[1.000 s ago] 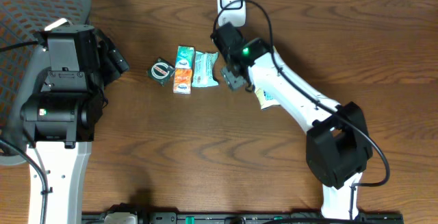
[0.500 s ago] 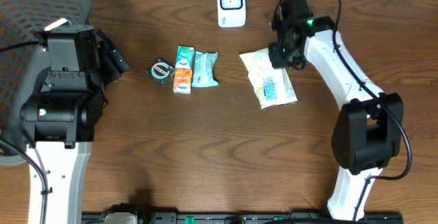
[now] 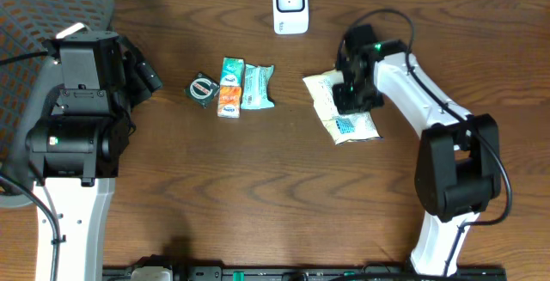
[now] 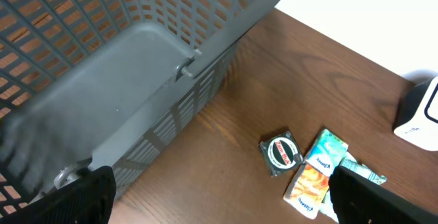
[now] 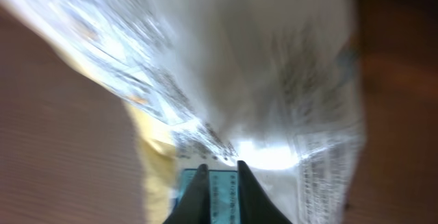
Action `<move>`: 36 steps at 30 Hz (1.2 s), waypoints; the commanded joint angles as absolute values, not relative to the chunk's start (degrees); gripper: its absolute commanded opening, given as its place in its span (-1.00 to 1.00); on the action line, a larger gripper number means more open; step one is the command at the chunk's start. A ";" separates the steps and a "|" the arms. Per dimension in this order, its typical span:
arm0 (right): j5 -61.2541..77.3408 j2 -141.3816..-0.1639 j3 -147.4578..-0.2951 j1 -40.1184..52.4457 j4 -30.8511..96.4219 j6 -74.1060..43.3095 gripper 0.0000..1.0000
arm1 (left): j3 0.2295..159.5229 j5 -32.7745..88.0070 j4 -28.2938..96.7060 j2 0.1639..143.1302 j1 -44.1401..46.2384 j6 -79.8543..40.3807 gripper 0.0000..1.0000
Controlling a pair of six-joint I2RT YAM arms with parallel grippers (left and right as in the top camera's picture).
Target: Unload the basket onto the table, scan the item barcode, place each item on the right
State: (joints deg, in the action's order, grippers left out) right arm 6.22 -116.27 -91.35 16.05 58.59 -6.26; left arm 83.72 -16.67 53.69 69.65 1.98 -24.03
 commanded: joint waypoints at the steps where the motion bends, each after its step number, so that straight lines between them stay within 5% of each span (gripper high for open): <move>1: 6.31 -109.67 -98.48 16.34 57.56 -7.16 -0.71 | 84.47 -17.23 53.78 69.21 1.78 -24.32 0.96; 25: -1.80 -121.71 -93.19 20.97 39.22 -10.35 -0.65 | 84.47 -17.23 53.78 69.21 1.78 -24.32 0.95; 32: -3.07 -121.71 -114.69 19.05 60.31 -9.65 -0.71 | 84.47 -17.23 53.78 69.21 1.78 -24.32 0.95; 36: -3.07 -121.80 -115.31 19.14 72.49 -8.69 -0.72 | 84.47 -17.23 53.78 69.21 1.78 -24.32 0.96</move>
State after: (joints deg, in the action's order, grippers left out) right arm -2.37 -121.75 -115.39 19.07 67.18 -9.34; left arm 83.72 -16.64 53.74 69.65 1.98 -24.03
